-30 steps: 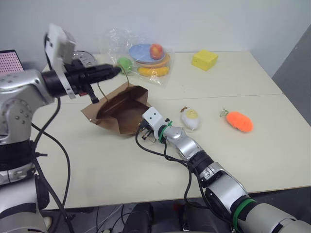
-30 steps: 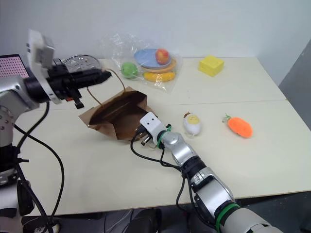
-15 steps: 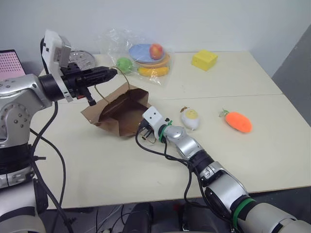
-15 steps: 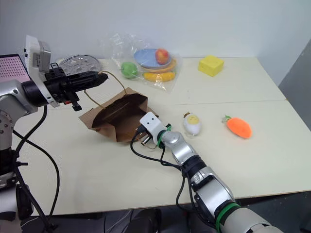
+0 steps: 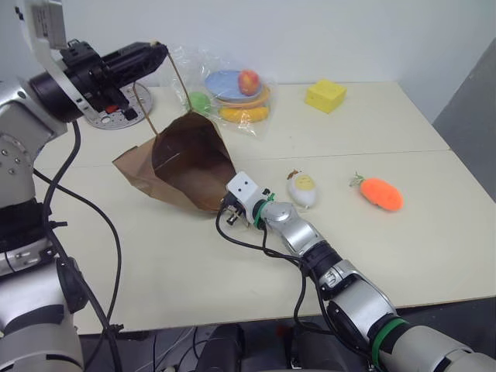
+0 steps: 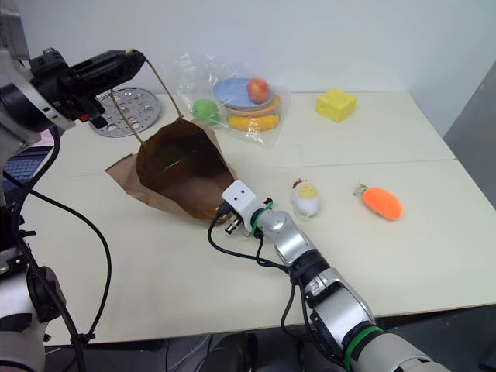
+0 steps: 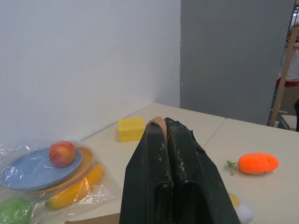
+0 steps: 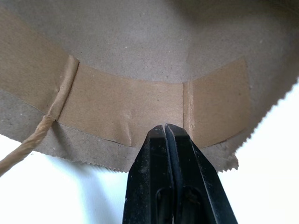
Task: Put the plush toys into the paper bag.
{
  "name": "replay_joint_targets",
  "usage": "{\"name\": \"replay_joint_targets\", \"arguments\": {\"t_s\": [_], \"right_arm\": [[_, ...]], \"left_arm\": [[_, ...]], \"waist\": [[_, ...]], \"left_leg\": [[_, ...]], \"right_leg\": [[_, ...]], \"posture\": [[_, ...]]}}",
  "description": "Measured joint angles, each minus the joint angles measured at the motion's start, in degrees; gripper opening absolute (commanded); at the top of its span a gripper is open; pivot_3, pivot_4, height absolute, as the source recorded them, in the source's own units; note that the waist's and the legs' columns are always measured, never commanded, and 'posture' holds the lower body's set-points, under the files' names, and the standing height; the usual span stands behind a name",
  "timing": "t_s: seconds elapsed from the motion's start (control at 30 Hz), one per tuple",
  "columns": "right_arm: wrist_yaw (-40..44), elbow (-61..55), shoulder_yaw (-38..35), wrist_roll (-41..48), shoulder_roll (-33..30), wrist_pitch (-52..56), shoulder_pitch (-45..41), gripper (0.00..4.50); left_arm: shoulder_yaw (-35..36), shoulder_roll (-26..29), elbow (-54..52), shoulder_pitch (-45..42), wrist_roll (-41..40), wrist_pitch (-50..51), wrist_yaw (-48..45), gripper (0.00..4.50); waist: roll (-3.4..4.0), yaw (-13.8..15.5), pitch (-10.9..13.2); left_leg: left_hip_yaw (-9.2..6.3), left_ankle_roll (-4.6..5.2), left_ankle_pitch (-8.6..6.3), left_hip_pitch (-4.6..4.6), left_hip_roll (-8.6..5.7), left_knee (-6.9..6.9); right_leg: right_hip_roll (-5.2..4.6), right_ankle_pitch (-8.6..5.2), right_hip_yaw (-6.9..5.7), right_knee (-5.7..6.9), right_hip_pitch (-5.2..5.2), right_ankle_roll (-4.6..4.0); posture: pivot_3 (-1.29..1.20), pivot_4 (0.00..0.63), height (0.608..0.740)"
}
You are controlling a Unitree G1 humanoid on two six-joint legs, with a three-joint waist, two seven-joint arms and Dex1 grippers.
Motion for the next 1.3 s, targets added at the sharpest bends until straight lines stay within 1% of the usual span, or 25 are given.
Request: {"name": "replay_joint_targets", "arguments": {"t_s": [0.13,0.33,0.37,0.43,0.47,0.53,0.63,0.7,0.8,0.87,0.93,1.0,1.13,1.3], "right_arm": [[0.76,-1.14,-0.51,0.2,-0.01,-0.03,0.89,0.06],[8.44,-8.96,-0.63,4.71,0.01,2.27,5.75,0.06],[9.7,-11.53,-0.69,5.78,-0.11,2.88,6.69,0.21],[12.05,-17.39,-1.73,8.76,-0.48,4.12,8.56,0.65],[13.26,-20.52,-2.43,10.39,-1.06,4.79,9.42,0.95],[16.07,-29.24,-4.53,14.56,-3.42,6.56,11.81,1.67],[18.28,-39.09,-7.21,19.09,-7.43,9.52,14.6,2.67],[18.97,-45.99,-9.36,22.91,-9.86,12.1,16.53,3.41],[17.94,-53.32,-13.28,27.6,-11.64,15.46,16.86,4.48],[16.29,-56.25,-15.28,29.54,-11.84,16.71,16.75,4.48],[13.82,-57.0,-15.85,28.95,-12.25,16.81,16.55,4.48],[11.39,-56.48,-15.01,25.77,-13.33,14.92,16.42,4.48],[10.04,-53.93,-12.82,21.93,-14.74,11.18,16.01,4.48],[8.57,-52.04,-13.37,21.46,-14.71,9.44,15.94,4.48]], "left_arm": [[-1.82,-0.42,-1.29,5.46,1.35,-0.9,-0.77,0.0],[-2.41,-0.25,-1.87,6.08,1.82,-2.67,-1.83,0.0],[-2.55,-0.22,-1.88,6.24,1.82,-2.66,-2.08,0.0],[-2.71,-0.17,-1.98,6.37,1.76,-2.58,-2.29,0.0],[-2.77,-0.14,-2.19,6.57,1.76,-2.58,-2.35,0.0],[-2.9,-0.06,-2.65,7.42,1.73,-2.58,-2.42,0.0],[-3.17,-0.05,-2.58,7.83,1.81,-2.6,-2.48,0.0],[-3.56,-0.03,-2.48,7.66,1.97,-2.67,-2.65,0.0],[-4.65,-0.03,-1.73,7.17,2.65,-2.96,-3.4,0.0],[-5.48,-0.1,-1.32,7.02,3.25,-3.29,-3.72,0.0],[-6.28,-0.39,-0.86,6.72,3.73,-4.0,-3.94,0.0],[-6.68,-0.67,0.06,5.97,3.99,-4.29,-4.23,0.0],[-7.07,-0.71,0.7,4.99,4.43,-4.61,-4.89,0.0],[-7.61,-0.22,1.11,4.18,5.13,-4.89,-6.06,0.0]], "waist": [[-0.01,0.1,0.0],[-0.02,0.13,0.0],[-0.02,0.15,0.0],[-0.02,0.2,0.01],[-0.02,0.22,0.01],[-0.02,0.38,0.01],[-0.04,0.59,0.01],[-0.04,0.57,0.01],[-0.05,0.5,0.02],[-0.05,0.32,0.02],[-0.05,0.31,0.02],[-0.05,0.35,0.02],[-0.05,0.35,0.02],[-0.06,0.38,0.03]], "left_leg": [[-0.03,0.0,0.0,-0.02,0.01,0.0],[-0.04,-0.01,0.0,-0.08,0.01,-0.04],[-0.04,-0.01,0.0,-0.1,0.01,-0.04],[-0.06,-0.01,0.0,-0.13,0.01,-0.04],[-0.06,-0.01,0.0,-0.13,0.01,-0.04],[-0.06,0.0,-0.01,-0.14,0.0,-0.04],[-0.09,0.0,-0.01,-0.15,0.0,-0.03],[-0.09,0.0,-0.01,-0.15,0.0,-0.04],[-0.08,0.0,0.0,-0.14,0.01,-0.04],[-0.08,0.0,0.0,-0.14,0.03,-0.06],[-0.07,0.0,0.0,-0.14,0.02,-0.08],[-0.05,0.0,0.0,-0.16,0.02,-0.08],[-0.03,0.0,0.0,-0.17,0.01,-0.11],[-0.03,0.0,0.0,-0.18,0.01,-0.13]], "right_leg": [[0.01,0.0,-0.02,0.0,-0.02,0.0],[0.0,0.0,-0.03,-0.02,-0.06,0.0],[0.0,0.0,-0.03,-0.02,-0.08,0.0],[0.0,0.0,-0.03,-0.04,-0.08,0.0],[0.0,0.0,-0.03,-0.07,-0.07,0.0],[-0.02,0.0,-0.03,-0.11,-0.06,0.0],[-0.02,0.0,-0.05,-0.13,-0.04,0.0],[-0.03,-0.01,-0.05,-0.13,-0.04,0.01],[-0.03,-0.01,-0.05,-0.11,-0.04,0.01],[-0.02,-0.01,-0.05,-0.11,-0.05,0.01],[-0.02,-0.01,-0.06,-0.11,-0.06,0.0],[-0.03,-0.01,-0.06,-0.13,-0.07,0.0],[-0.03,-0.01,-0.05,-0.2,-0.06,0.0],[-0.03,-0.01,-0.05,-0.2,-0.06,0.0]], "posture": [[0.0,0.15,0.74],[0.0,0.15,0.74],[0.0,0.15,0.74],[0.0,0.15,0.74],[0.0,0.15,0.74],[0.0,0.15,0.74],[0.0,0.15,0.74],[0.0,0.15,0.74],[0.0,0.15,0.74],[0.0,0.15,0.74],[0.0,0.15,0.74],[0.0,0.15,0.74],[0.0,0.15,0.74],[0.0,0.15,0.74]]}}
